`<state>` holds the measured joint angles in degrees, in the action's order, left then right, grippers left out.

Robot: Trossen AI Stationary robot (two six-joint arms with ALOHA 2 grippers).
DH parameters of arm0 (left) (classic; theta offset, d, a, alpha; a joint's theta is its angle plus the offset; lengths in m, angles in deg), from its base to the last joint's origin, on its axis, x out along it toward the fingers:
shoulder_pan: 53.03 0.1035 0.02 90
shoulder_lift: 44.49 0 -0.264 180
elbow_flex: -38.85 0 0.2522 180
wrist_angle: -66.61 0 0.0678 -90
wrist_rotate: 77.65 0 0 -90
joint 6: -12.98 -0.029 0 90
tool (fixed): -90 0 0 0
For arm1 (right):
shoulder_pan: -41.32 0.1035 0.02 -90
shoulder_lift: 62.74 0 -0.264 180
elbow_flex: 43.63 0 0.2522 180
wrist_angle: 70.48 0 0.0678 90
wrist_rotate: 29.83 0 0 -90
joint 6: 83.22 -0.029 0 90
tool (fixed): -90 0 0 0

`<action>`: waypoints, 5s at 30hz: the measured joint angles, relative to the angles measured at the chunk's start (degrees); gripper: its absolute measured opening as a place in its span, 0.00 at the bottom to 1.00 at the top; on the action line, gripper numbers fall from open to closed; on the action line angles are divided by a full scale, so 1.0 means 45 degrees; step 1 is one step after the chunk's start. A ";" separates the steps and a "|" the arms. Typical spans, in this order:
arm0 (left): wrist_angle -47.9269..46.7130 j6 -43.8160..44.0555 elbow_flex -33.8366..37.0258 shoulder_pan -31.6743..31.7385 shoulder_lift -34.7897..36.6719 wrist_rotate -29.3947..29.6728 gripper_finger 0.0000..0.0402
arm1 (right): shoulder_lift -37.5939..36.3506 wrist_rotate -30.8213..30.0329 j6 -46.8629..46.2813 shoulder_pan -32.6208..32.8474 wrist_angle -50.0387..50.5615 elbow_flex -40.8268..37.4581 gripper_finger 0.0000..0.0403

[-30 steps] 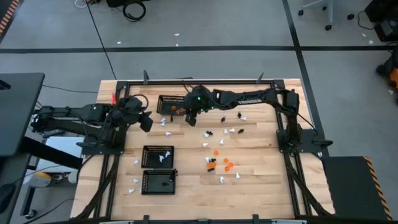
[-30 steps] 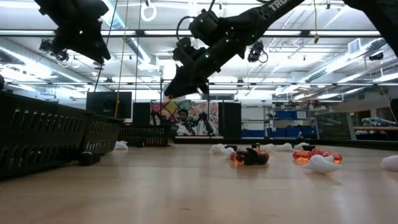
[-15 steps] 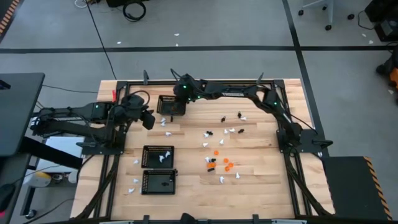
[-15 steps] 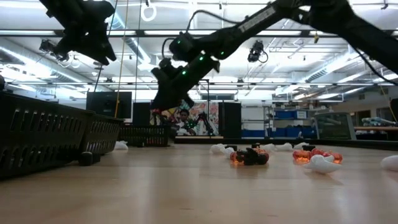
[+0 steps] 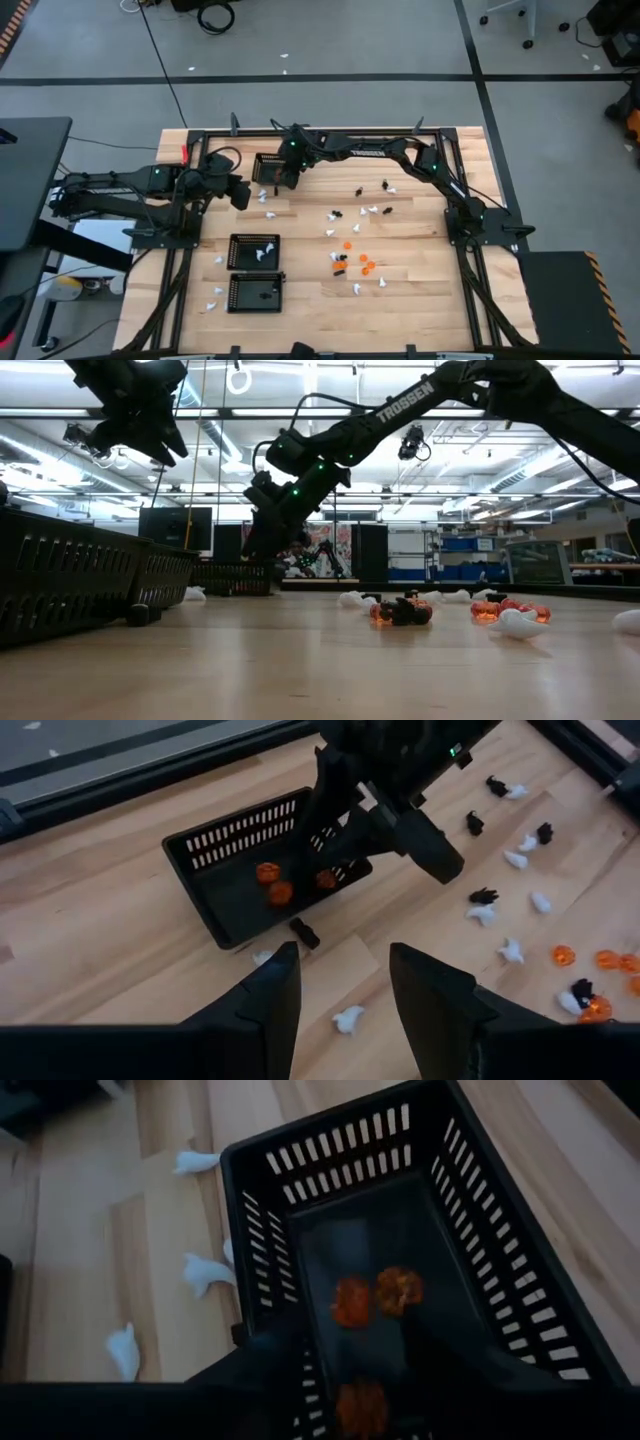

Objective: Sort Halloween decoration
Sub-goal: Put the orange pumpkin toy into the top black bin

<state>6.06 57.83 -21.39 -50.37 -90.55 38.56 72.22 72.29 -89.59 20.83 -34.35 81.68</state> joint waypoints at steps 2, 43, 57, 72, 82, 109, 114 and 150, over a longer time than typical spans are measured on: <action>0.0050 -0.0068 0.0000 0.0000 0.0000 0.0002 0.40 | -0.0027 0.0000 0.0008 -0.0005 -0.0001 0.0000 0.47; 0.0044 -0.2494 0.0005 0.0000 0.0000 -0.0792 0.40 | -0.8188 -0.1955 -0.4876 0.7468 0.3204 -1.0678 0.53; 0.0050 -0.2489 0.0010 0.0000 0.0000 -0.0797 0.40 | -0.8167 -0.2791 -0.5506 0.8118 0.1705 -1.2425 0.57; 0.0045 -0.2479 0.0010 0.0000 0.0000 -0.0801 0.40 | -0.8162 -0.3298 -0.4684 0.8257 0.0354 -1.3420 0.54; 0.0040 -0.2453 0.0010 0.0000 0.0000 -0.0801 0.40 | -0.8155 -0.4598 -0.3914 0.8383 0.0179 -1.3435 0.46; -0.0006 -0.2487 0.0010 0.0000 0.0000 -0.1413 0.40 | -0.7437 -0.4485 -0.4609 0.8446 0.0079 -1.3369 0.26; -0.0004 -0.2574 0.0010 0.0000 0.0000 -0.1418 0.40 | -0.7327 -0.4687 -0.4436 0.8446 0.0541 -1.2908 0.25; -0.0643 -0.2636 0.0010 0.0039 -0.0015 -0.1316 0.40 | -0.2811 -0.2380 0.1467 0.1860 -0.0256 -0.2958 0.26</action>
<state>3.17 45.97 -21.35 -50.20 -90.62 32.64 59.57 61.58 -82.99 29.20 -35.50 68.37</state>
